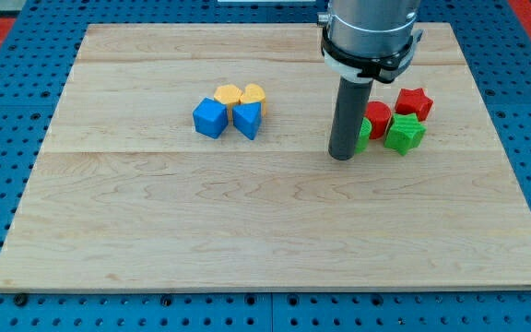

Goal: Move the red star top right to the yellow heart

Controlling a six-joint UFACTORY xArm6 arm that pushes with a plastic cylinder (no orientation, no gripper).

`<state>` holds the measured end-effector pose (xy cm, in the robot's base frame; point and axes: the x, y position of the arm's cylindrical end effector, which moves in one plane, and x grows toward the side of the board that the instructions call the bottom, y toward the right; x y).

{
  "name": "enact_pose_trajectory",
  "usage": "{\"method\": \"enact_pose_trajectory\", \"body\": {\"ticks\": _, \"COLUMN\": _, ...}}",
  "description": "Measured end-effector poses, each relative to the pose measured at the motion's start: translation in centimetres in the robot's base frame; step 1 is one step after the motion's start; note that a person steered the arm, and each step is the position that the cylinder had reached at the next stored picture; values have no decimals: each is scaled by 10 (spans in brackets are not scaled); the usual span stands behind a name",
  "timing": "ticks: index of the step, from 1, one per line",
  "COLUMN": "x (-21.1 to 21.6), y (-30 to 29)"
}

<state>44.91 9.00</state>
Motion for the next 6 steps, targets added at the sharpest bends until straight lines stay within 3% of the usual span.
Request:
{"method": "enact_pose_trajectory", "body": {"ticks": 4, "x": 5, "y": 1}}
{"method": "enact_pose_trajectory", "body": {"ticks": 6, "x": 22, "y": 49}}
